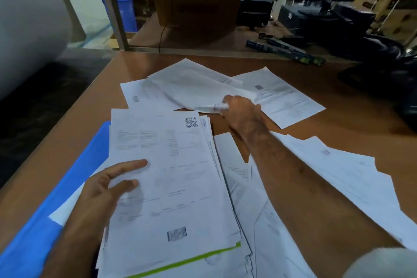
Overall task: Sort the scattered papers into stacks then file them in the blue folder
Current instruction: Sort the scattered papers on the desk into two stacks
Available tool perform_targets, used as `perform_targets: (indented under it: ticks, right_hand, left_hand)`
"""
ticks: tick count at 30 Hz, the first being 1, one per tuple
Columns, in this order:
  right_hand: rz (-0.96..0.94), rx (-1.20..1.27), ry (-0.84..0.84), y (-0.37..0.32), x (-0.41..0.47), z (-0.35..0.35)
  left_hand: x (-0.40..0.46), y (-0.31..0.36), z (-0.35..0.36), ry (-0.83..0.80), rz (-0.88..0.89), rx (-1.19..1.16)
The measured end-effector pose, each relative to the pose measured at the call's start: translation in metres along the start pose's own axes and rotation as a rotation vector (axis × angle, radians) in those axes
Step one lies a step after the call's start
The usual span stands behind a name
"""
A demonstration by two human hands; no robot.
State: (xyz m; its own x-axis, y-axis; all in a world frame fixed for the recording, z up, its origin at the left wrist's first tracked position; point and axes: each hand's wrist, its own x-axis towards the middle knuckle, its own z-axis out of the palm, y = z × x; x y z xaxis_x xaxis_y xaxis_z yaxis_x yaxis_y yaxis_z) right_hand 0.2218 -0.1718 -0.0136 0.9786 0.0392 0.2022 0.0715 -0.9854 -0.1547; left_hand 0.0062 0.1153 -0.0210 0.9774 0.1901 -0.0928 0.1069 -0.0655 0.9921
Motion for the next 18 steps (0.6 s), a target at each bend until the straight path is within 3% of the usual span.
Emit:
perform_targets:
  ticks: [4,8,13,15,18]
  right_hand:
    - [0.096,0.121,0.040,0.028,-0.057,-0.034]
    - [0.065,0.539,0.200,0.067,-0.137,-0.073]
    - [0.189,1.267,-0.058,0.098,-0.213,-0.104]
    - [0.136,1.188,-0.170,0.107,-0.213,-0.110]
    - [0.026,0.667,-0.237,0.115,-0.202,-0.105]
  left_hand:
    - [-0.004,0.006,0.000,-0.027,0.001,-0.019]
    - [-0.012,0.011,0.004,-0.033,0.039,-0.032]
    - [-0.017,0.013,0.007,-0.035,0.049,0.019]
    - [-0.023,0.012,0.008,-0.056,0.066,0.036]
    - [-0.031,0.012,0.009,-0.093,0.099,0.047]
